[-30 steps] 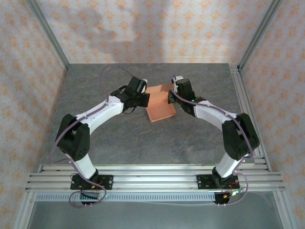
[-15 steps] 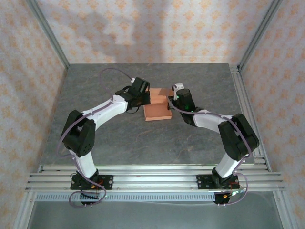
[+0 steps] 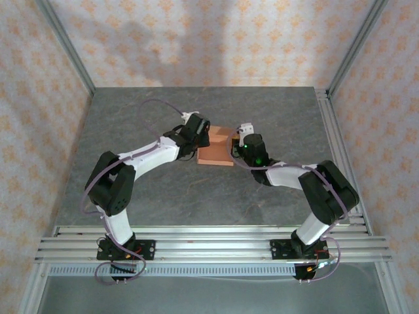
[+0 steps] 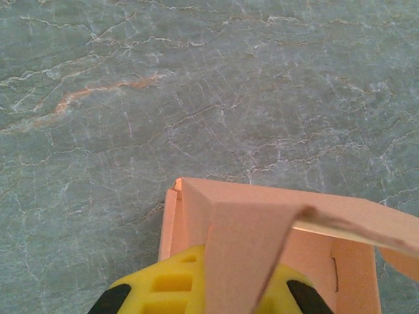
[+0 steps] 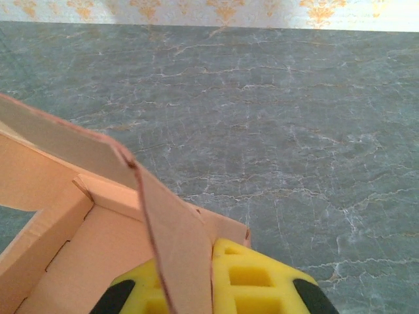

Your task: Fold the paper box

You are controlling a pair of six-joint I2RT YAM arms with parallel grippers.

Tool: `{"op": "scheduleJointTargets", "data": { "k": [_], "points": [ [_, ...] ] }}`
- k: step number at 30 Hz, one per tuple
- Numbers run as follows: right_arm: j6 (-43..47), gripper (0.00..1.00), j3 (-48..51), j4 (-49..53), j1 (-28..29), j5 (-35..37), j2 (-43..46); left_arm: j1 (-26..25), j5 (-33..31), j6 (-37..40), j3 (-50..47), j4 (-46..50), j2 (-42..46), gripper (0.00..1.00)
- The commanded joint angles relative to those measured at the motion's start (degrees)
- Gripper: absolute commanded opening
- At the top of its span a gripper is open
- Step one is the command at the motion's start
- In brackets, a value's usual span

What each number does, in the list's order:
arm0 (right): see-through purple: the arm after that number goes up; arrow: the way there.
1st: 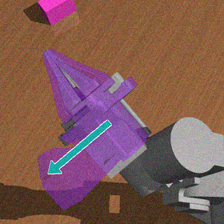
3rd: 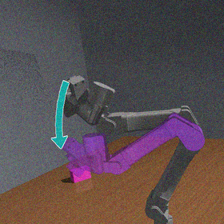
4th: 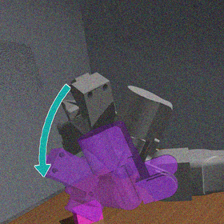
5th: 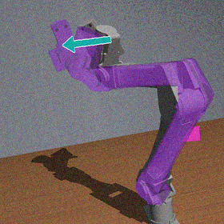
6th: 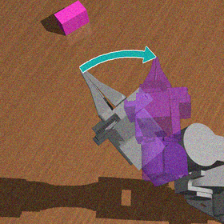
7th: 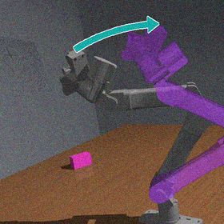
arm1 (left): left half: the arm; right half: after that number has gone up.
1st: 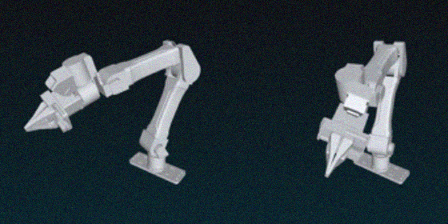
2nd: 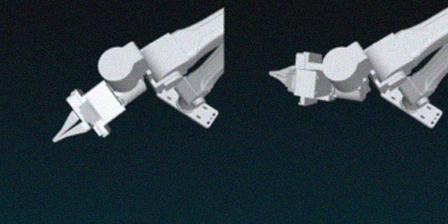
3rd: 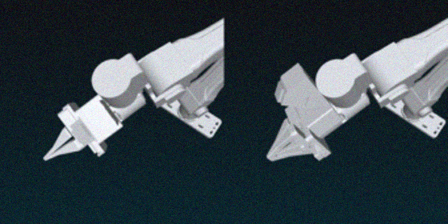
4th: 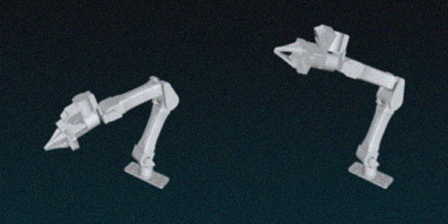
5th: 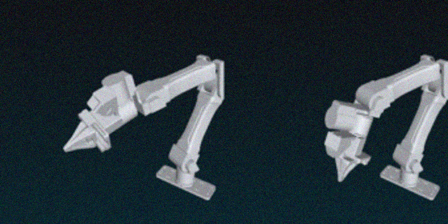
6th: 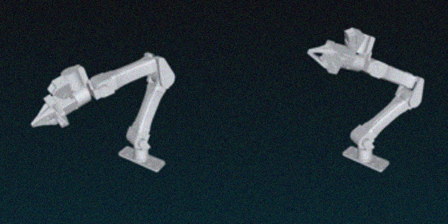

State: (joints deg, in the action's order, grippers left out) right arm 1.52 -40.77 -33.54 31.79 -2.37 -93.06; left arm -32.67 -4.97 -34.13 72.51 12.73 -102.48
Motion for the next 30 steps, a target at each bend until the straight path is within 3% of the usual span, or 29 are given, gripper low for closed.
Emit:
{"op": "scheduleJointTargets", "data": {
  "k": [1,11,18,30],
  "points": [
    [-1.68,0.0,0.26,-4.93,2.95,1.53,3.13,-1.41,0.5,-1.2,-2.18,-2.76,1.77,0.0],
    [-12.81,0.0,-6.04,11.12,3.72,8.39,6.63,-1.52,1.04,0.07,-6.18,-6.05,3.3,0.0],
    [-19.44,0.0,-10.18,18.63,3.72,7.88,6.43,-1.54,1.81,-0.1,-7.8,-7.96,3.82,0.0],
    [-15.93,0.0,-1.7,6.76,3.95,7.42,4.44,-1.58,1.26,0.2,-9.58,-8.33,5.05,0.0]
  ]
}}
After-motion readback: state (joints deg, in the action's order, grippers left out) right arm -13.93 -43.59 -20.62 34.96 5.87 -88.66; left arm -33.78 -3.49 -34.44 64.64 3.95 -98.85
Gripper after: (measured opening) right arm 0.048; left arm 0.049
